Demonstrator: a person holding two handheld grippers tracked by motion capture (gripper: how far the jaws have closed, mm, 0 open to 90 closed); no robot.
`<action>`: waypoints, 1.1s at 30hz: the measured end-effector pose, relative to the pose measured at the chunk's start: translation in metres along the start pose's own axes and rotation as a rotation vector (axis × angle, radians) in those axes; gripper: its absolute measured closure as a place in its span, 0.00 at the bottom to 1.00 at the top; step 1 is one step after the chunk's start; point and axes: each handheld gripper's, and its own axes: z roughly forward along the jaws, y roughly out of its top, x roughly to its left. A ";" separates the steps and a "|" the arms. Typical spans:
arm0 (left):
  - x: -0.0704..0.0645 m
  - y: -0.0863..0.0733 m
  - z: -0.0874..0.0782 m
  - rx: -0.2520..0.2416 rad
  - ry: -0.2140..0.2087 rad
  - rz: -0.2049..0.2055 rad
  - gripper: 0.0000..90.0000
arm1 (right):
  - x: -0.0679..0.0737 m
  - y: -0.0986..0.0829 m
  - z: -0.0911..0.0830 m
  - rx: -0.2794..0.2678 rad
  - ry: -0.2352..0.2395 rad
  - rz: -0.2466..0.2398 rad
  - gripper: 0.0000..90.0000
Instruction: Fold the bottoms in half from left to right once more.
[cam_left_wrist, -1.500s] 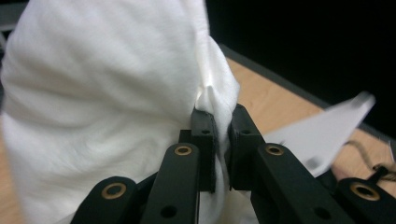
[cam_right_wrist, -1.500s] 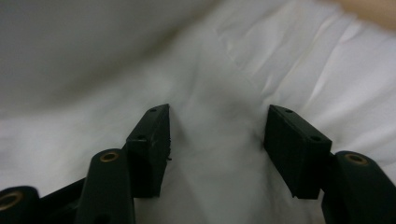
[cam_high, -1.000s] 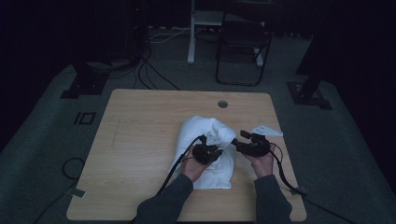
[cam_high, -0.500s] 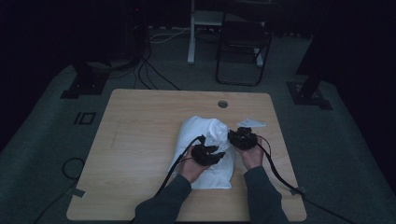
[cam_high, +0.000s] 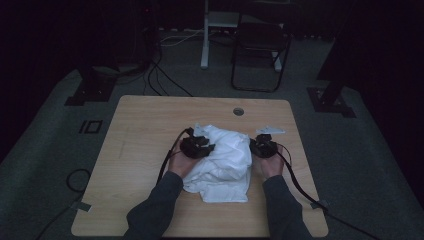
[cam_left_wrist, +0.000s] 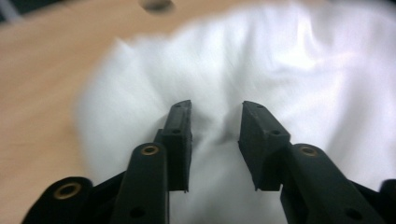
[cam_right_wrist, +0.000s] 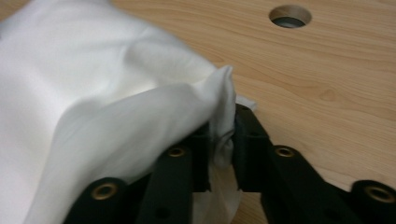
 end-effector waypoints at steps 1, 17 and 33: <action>-0.004 -0.004 0.005 0.004 0.002 0.005 0.71 | -0.001 0.000 0.000 0.005 -0.006 0.003 0.84; -0.019 -0.013 0.034 0.042 0.215 0.142 0.73 | 0.010 -0.009 -0.053 -0.066 -0.021 -0.060 0.54; 0.002 -0.012 0.032 0.054 0.283 0.098 0.73 | 0.063 -0.020 -0.051 -0.080 0.194 -0.142 0.44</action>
